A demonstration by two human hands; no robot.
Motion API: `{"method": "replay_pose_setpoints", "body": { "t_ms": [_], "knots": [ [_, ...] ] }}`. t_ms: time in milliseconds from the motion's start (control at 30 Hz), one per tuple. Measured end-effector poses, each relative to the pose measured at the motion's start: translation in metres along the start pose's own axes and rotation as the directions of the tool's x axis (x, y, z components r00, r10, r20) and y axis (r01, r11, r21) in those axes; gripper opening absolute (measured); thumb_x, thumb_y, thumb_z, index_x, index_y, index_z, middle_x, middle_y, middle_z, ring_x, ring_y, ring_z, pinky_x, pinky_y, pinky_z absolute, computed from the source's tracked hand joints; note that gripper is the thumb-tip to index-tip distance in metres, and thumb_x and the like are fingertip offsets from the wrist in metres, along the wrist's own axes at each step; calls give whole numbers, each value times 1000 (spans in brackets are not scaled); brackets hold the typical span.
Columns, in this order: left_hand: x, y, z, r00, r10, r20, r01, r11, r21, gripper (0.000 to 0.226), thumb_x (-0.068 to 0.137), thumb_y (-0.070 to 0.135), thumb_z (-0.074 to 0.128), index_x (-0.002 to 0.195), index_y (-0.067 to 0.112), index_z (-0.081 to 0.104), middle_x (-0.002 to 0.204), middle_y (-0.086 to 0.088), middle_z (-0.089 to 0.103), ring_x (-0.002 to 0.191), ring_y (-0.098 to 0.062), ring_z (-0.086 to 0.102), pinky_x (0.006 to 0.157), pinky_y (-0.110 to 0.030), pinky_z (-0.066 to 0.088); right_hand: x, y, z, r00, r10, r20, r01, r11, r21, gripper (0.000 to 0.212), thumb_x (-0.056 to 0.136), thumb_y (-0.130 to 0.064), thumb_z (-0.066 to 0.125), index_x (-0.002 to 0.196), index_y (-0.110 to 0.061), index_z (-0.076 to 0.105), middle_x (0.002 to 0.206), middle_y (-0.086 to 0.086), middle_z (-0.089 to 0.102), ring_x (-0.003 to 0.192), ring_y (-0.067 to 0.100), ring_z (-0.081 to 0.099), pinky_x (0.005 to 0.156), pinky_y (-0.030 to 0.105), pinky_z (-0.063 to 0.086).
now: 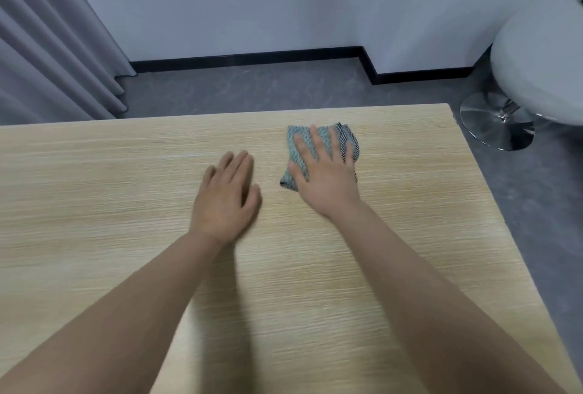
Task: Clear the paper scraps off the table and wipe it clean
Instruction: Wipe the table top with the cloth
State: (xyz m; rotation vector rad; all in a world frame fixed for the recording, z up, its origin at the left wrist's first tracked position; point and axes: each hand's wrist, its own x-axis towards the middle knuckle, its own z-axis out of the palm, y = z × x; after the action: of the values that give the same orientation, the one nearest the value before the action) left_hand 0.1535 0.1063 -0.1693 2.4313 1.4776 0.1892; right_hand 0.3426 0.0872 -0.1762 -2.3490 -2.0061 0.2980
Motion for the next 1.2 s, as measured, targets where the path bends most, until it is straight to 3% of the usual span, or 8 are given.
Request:
{"method": "replay_pose_setpoints", "body": {
  "t_ms": [100,300,400,833,900,1000,1100,1200],
  "knots": [
    [-15,-29,-5,999,2,48,-6,997,72,73,85,56,0,151,26,10,157,13,1,144,-4,-8,117,-32,-4,-22,-24,6,997,-70,-9,70,998,-7,59,96,-56,9,150,-34,-3,159,-4,-10,144,26,-18,112,48,-18],
    [-22,-43,-7,996,-73,51,68,993,96,72,84,53,-6,151,26,0,151,15,-15,139,-2,-19,117,-33,-9,-43,-46,15,988,-153,0,153,988,17,58,96,-58,12,149,-38,1,158,-7,-9,144,22,-19,112,45,-21],
    [-21,-43,-6,996,-75,46,71,995,76,70,86,51,-3,151,27,2,152,15,-13,139,-1,-18,117,-33,-8,-30,-38,11,988,-157,6,157,988,-1,57,95,-61,10,148,-42,-1,158,-9,-9,144,20,-18,114,45,-16],
    [-21,-44,-6,997,-75,15,75,997,35,68,86,50,2,151,29,7,152,19,-9,141,-1,-15,116,-31,-10,75,-5,-4,979,201,-23,-201,979,18,57,96,-56,11,150,-37,5,160,-2,-4,145,31,-13,114,54,-11],
    [-20,-44,-6,997,-74,16,73,997,40,69,86,50,2,151,29,7,153,18,-9,141,-1,-14,116,-31,-10,61,-21,-3,989,149,-21,-150,989,-18,57,97,-55,10,150,-37,1,159,-2,-6,144,33,-15,112,54,-13],
    [-21,-43,-6,997,-73,15,72,997,38,70,85,49,2,151,27,8,154,16,-7,139,0,-15,116,-31,-9,20,-47,4,998,-56,-5,56,998,-40,57,96,-58,9,149,-38,-2,159,-4,-8,144,30,-15,113,53,-14],
    [-21,-44,-8,998,-60,26,59,998,39,70,85,50,1,151,26,8,155,15,-5,140,-1,-16,116,-32,-10,-26,-56,10,961,-275,37,276,961,-23,57,94,-60,9,147,-42,-3,158,-8,-9,144,26,-17,114,52,-14],
    [-21,-44,-8,998,-53,27,51,997,54,70,86,49,0,151,26,7,156,13,-5,142,-4,-15,116,-32,-9,-29,-42,10,937,-345,63,347,938,-22,57,92,-65,7,145,-47,-3,157,-11,-10,144,21,-18,115,49,-13]
  ]
}}
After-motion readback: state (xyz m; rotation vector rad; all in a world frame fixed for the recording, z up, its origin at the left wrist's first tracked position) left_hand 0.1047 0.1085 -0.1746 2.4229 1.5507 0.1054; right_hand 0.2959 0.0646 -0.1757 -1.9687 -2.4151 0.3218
